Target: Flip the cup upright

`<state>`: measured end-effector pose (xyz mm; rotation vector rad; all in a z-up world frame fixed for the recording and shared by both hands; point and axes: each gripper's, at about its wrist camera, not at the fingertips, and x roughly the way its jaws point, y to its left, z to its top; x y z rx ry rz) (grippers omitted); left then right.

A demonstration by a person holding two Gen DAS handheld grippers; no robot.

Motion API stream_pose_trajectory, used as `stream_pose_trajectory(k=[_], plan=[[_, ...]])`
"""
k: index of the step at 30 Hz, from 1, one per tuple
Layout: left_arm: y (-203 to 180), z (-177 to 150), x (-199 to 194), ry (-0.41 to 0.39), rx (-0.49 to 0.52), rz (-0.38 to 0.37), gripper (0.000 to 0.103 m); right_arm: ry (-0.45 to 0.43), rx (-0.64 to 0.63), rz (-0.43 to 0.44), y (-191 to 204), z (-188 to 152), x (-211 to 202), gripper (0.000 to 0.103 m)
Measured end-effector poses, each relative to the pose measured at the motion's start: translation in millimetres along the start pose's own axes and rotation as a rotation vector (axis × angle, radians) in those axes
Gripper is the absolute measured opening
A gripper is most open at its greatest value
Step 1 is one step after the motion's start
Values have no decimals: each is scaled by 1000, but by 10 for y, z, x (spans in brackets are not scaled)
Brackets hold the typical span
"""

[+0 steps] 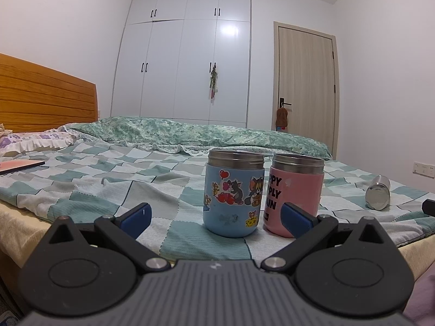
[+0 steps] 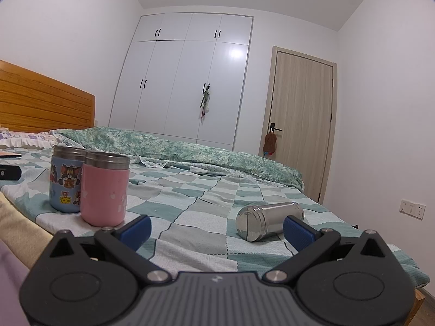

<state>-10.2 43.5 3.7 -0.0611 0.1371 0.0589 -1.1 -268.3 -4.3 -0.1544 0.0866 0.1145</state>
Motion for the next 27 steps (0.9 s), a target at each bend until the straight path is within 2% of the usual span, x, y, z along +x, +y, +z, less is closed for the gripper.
stream_pose_trajectory(k=[27], plan=[[-8, -1, 4, 1, 1, -12, 103, 2, -2, 0, 2, -1, 2, 103]])
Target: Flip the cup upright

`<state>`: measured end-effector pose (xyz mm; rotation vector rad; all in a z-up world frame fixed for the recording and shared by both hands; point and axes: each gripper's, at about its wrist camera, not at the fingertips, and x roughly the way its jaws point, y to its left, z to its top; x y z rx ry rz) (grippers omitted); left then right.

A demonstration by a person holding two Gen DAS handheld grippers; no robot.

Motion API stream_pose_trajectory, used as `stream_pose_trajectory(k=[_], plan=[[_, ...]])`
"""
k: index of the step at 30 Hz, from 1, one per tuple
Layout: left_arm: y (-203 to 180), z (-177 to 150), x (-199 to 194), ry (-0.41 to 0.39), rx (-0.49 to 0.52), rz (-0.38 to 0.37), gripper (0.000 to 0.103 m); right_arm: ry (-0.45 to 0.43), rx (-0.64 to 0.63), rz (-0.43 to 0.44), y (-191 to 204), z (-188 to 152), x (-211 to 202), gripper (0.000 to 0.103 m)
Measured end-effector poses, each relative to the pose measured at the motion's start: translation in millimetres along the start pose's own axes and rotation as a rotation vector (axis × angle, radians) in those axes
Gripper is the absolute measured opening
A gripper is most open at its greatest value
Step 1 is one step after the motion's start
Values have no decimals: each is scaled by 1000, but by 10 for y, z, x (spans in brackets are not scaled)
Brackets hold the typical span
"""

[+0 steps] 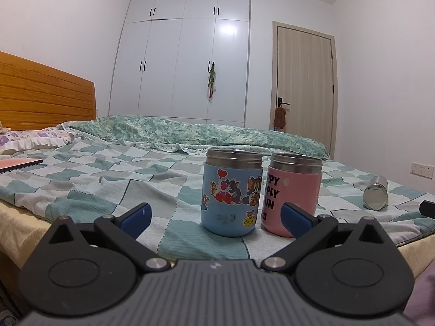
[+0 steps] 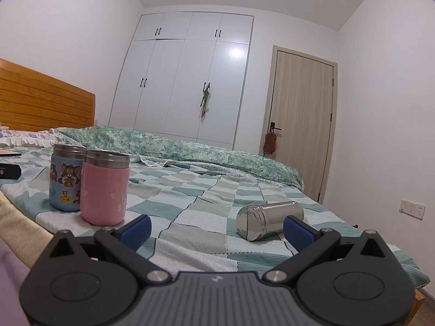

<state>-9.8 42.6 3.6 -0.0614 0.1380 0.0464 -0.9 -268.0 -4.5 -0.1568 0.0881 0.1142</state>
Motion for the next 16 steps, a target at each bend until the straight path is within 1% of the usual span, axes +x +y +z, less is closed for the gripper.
stream_pose_trajectory(k=[16], plan=[[12, 2, 2, -8, -4, 4, 103, 1, -2, 0, -1, 0, 2, 103]])
